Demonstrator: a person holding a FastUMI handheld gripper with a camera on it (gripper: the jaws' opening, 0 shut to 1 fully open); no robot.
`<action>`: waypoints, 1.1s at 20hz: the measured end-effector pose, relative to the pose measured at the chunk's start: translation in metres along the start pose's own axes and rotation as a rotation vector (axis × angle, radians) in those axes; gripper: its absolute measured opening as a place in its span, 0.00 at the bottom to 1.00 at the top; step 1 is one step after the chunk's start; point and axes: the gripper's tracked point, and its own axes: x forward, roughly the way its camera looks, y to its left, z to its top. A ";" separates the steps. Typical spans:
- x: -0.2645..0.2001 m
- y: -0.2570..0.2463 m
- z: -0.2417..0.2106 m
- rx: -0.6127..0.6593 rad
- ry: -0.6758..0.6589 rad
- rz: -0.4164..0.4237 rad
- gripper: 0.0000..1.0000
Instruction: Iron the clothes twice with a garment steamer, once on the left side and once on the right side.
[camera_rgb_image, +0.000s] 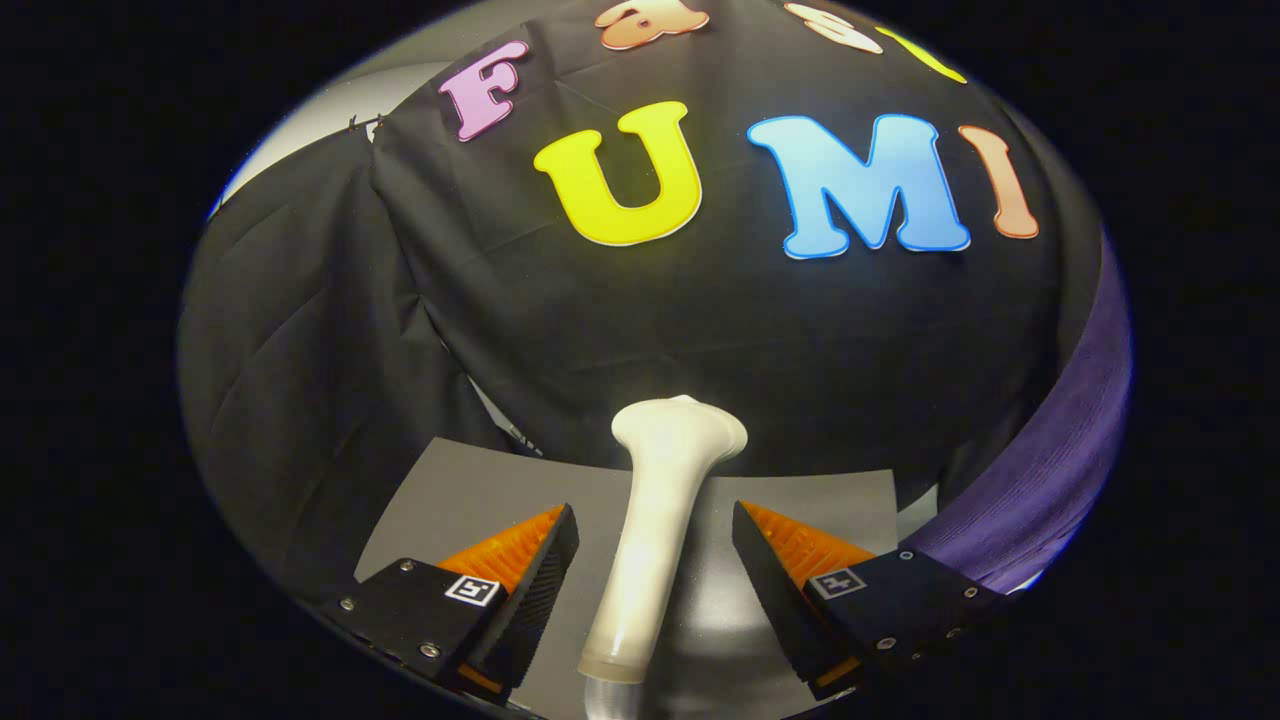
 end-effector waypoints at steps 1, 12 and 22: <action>0.005 -0.005 -0.003 0.007 0.020 -0.007 0.95; 0.033 0.006 -0.026 0.207 0.158 0.115 0.47; -0.025 0.022 -0.025 0.214 0.041 0.212 0.33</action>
